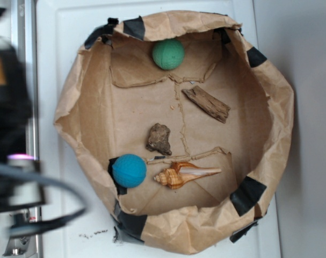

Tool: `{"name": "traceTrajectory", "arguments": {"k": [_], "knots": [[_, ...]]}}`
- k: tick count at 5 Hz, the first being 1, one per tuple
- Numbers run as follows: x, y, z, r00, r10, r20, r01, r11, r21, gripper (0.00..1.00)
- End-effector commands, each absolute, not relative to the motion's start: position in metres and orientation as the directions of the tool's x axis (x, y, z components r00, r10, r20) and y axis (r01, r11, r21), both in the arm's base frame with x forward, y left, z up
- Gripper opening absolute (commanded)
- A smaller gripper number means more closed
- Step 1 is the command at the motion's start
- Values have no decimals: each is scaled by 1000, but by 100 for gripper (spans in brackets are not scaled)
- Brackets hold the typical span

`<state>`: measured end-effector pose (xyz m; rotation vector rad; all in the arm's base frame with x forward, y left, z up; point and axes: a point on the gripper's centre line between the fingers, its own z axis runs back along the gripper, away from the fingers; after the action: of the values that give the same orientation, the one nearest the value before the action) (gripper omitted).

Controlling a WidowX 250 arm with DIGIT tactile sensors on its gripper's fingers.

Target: Grab the green ball.

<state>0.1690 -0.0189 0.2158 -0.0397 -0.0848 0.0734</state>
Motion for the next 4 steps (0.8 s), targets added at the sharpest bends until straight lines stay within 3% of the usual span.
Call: {"name": "traceTrajectory", "arguments": {"k": [1,2,4], "knots": [[220,-28,192,975,178,131,-183,983,22,100],[223,-35,187,927,317,201,-333,941,55,100],[239,-17,179,641,708,294,-741,672,-2,100]]}}
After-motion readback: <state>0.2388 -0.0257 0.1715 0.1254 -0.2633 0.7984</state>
